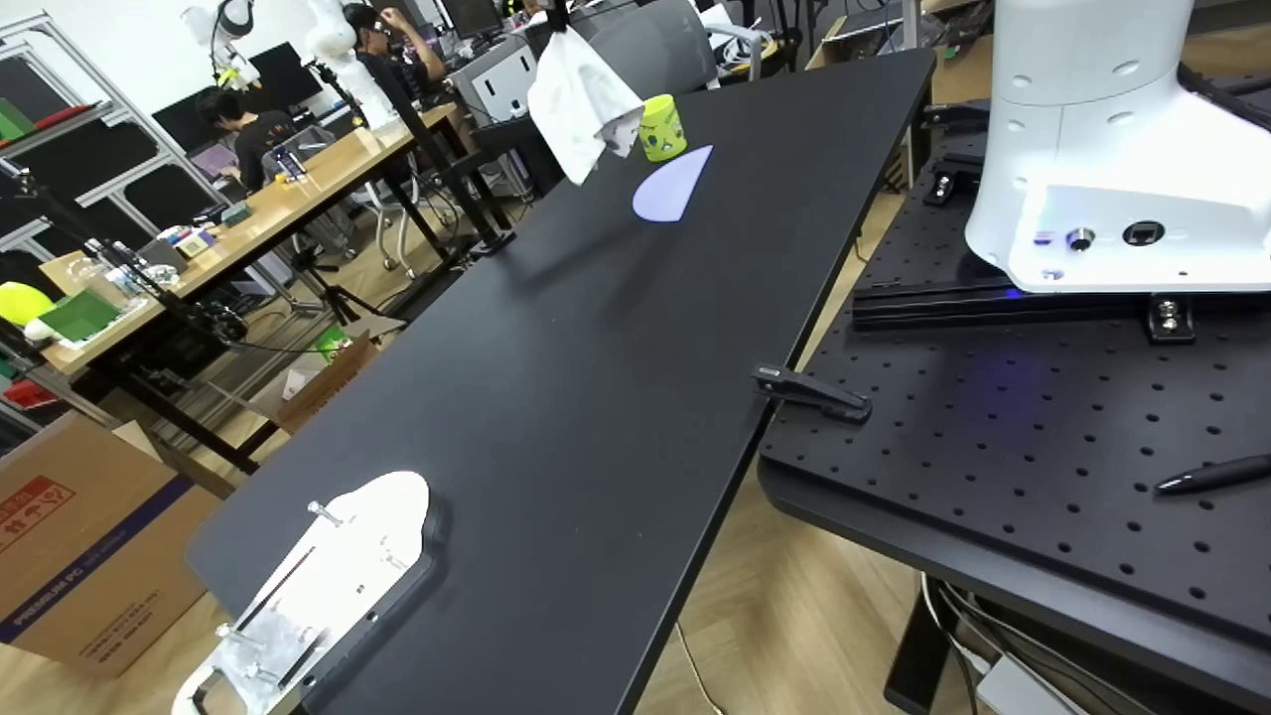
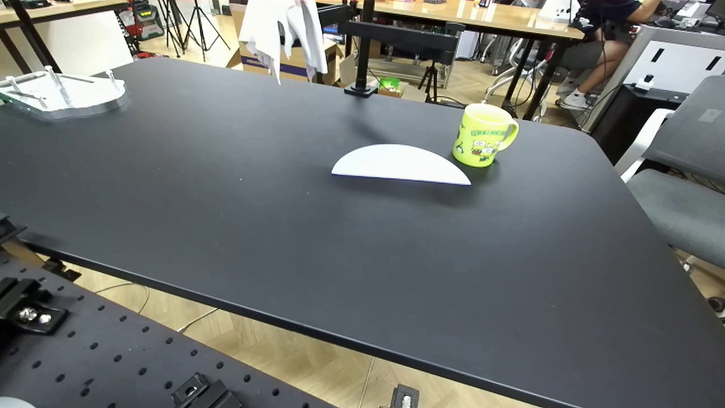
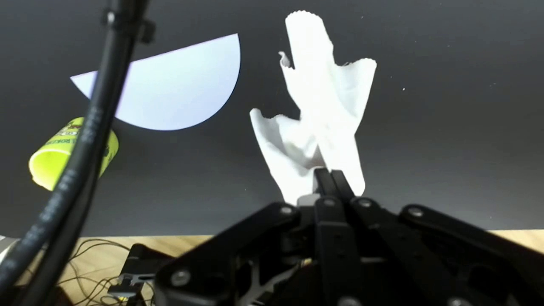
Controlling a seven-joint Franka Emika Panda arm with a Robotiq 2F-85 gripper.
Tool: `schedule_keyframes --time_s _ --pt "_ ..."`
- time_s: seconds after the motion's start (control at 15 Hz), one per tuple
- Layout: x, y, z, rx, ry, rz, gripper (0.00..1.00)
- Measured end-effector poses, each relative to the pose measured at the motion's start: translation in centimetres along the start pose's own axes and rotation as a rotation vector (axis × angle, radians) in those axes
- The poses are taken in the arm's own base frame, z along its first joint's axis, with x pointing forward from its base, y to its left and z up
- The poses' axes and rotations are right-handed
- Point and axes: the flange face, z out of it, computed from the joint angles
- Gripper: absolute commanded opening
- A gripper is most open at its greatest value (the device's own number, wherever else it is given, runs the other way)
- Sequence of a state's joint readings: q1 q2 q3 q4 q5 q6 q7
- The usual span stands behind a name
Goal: Remove the towel from the rack and put it on the table.
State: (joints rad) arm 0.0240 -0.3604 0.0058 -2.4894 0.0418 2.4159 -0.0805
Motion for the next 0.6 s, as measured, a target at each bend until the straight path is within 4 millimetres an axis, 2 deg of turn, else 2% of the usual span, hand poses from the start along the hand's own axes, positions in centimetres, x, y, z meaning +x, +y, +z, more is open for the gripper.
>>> schedule_keyframes --time_s 0.2,0.4,0.6 --pt "-0.1 1.6 -3.2 -0.049 0.065 0.012 0.0" --pt "-0.7 4.1 -6.0 -0.102 0.121 0.058 0.0" --pt "-1.7 7.1 -7.0 -0.143 0.155 0.12 0.0"
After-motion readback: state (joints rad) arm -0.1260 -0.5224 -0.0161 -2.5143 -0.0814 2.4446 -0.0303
